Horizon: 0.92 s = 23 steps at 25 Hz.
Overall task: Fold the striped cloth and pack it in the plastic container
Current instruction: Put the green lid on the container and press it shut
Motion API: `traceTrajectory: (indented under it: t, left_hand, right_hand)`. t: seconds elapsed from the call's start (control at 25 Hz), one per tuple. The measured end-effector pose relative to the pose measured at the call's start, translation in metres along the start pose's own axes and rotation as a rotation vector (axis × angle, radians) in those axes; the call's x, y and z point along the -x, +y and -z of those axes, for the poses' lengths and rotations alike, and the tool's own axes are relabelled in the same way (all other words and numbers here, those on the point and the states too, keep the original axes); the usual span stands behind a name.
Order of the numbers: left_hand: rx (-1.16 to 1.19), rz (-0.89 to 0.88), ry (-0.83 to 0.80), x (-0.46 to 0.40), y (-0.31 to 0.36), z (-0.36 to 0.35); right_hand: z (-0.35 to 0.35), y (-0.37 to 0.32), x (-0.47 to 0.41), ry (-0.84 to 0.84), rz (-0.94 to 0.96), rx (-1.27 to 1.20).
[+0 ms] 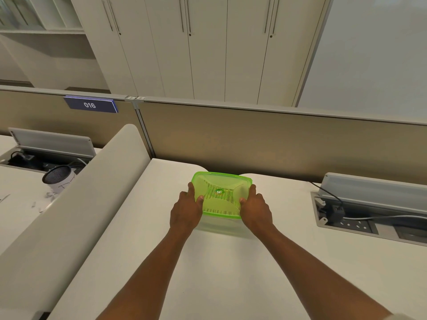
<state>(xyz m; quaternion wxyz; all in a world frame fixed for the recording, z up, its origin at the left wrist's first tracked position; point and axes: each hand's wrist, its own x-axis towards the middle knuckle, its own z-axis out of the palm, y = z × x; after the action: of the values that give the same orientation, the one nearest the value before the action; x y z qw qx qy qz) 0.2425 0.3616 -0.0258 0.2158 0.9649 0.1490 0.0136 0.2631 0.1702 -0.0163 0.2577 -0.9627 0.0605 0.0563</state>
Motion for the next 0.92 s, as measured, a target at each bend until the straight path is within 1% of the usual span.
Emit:
traceTrajectory:
  t: [0.28, 0.44, 0.6, 0.92]
  left_hand:
    - [0.004, 0.051, -0.020, 0.004, 0.002, -0.004]
    - [-0.074, 0.046, -0.021, 0.002, -0.006, -0.007]
    - [-0.068, 0.043, -0.045, 0.000, -0.009, -0.007]
    - [-0.065, 0.027, -0.011, 0.017, 0.000, -0.011]
  right_hand:
    - [-0.002, 0.001, 0.004, -0.009, 0.009, 0.026]
    - [-0.005, 0.000, 0.006, 0.019, 0.019, 0.047]
    - [-0.007, 0.001, 0.007, 0.020, 0.024, 0.055]
    - [-0.003, 0.014, -0.008, 0.011, 0.044, 0.116]
